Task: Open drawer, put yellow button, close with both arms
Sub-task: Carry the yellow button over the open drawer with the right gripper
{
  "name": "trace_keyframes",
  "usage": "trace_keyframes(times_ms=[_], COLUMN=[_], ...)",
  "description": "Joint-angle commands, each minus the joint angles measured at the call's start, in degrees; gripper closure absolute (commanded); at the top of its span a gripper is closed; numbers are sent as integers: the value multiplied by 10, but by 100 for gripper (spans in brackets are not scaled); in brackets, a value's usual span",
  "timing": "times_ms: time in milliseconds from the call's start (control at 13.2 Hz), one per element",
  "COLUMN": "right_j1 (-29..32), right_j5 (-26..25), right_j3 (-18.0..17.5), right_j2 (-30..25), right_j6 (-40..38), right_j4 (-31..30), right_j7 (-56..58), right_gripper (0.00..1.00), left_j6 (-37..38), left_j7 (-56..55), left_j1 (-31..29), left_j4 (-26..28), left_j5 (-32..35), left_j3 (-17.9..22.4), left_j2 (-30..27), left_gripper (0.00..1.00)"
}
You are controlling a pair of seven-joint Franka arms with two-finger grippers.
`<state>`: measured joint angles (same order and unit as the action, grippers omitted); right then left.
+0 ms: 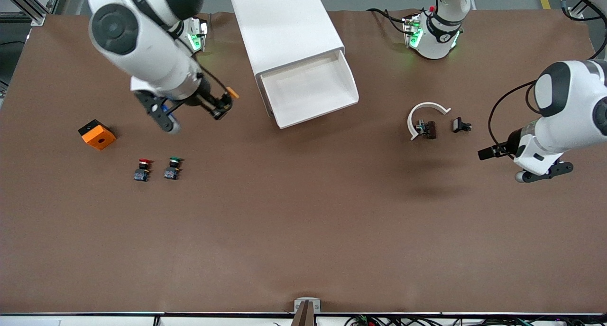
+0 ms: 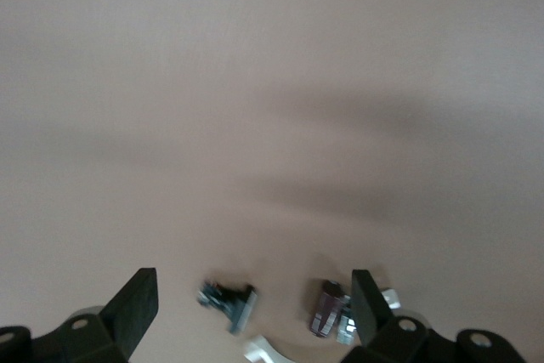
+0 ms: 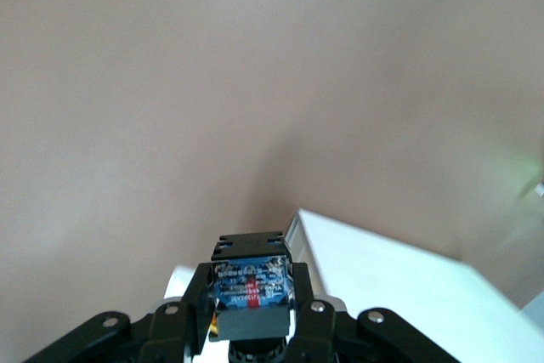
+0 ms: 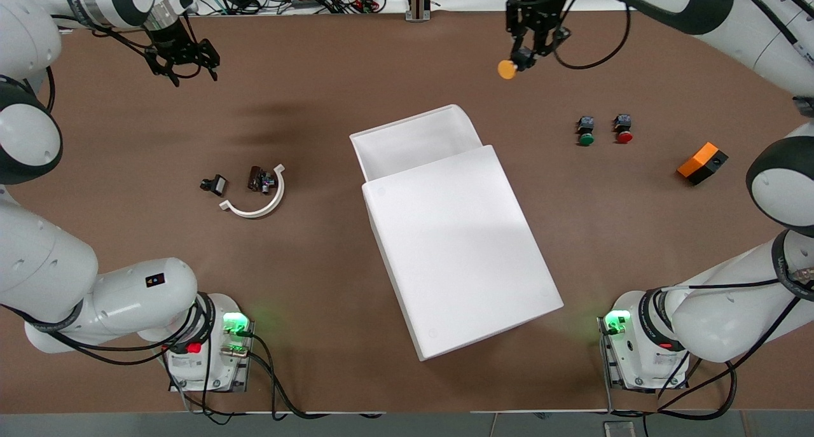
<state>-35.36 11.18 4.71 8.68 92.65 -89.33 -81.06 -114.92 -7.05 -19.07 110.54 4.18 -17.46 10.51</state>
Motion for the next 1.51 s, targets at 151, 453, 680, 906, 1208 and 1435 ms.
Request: trace_keyframes(times_ms=[151,453,680,906,1208,1435], right_j1=[-103,-179,-227,-261,-277,-279], right_j5=[6,-14,-39,-59,-63,-59], right_j3=[11,12,12,12,11,11], right_j2=[9,38,64,106,143,152], right_j6=[7,55,79,82,84,84], right_j4=[50,50,58,88,106,109], right_j7=[-169,-290,-376,-437,-475,-490], right_gripper=[100,100,100,100,100,100], left_j6=[-13,58,104,114,128,138], left_j7=[72,71,70,71,71,72], left_j1=[-4,-5,-5,-5,58,155], left_j4=[-3,-111,-141,-141,-138,-138], left_j5=[4,-22,-25,-35,-58,-57], left_j3=[-9,-7,-7,-7,49,146], left_j2=[-56,-59,-76,-103,-140,-147], left_gripper=[0,0,0,0,0,0])
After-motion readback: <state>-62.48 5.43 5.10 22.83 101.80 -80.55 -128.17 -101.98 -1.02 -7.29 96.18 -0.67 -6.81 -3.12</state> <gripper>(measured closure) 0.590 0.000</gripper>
